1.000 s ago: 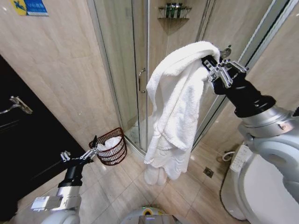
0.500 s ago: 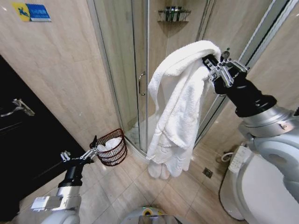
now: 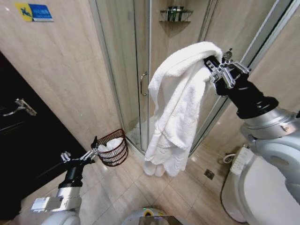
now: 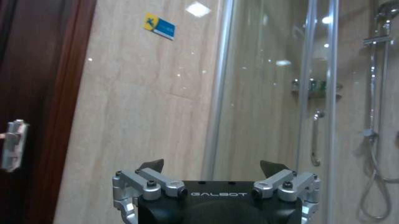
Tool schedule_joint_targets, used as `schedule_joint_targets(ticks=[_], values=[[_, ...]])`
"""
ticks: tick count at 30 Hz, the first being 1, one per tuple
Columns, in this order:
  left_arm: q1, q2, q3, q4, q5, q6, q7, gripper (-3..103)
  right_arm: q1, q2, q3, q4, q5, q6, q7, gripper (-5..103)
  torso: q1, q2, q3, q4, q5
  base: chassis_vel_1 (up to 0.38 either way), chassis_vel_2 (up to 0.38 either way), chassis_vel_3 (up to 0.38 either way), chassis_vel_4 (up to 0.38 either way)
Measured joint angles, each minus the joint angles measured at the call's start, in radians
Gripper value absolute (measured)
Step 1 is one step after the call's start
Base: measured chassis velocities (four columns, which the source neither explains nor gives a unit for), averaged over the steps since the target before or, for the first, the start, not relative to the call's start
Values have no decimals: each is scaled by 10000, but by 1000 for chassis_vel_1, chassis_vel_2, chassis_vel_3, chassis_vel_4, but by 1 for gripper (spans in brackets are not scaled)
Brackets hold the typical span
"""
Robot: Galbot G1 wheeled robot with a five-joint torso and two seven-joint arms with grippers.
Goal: Discard the used towel into the hamper.
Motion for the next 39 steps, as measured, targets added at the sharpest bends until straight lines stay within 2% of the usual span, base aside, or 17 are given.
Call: schedule_joint_targets(ticks=[28, 32, 39], values=[[0, 0, 0, 0, 0, 0, 0, 100, -58, 63, 32, 0, -23, 14, -17, 9, -29, -62, -33, -2, -1, 97, 100, 100, 103], [1, 0, 0, 0, 0, 0, 0, 100, -57, 76, 32, -7, -30, 14, -23, 9, -31, -66, -35, 9, -1, 107, 108, 103, 103], [0, 0, 0, 0, 0, 0, 0, 100, -58, 112, 20, -16, -35, 14, -26, 9, -32, -71, -39, -6, 2, 15, 21, 8, 17]])
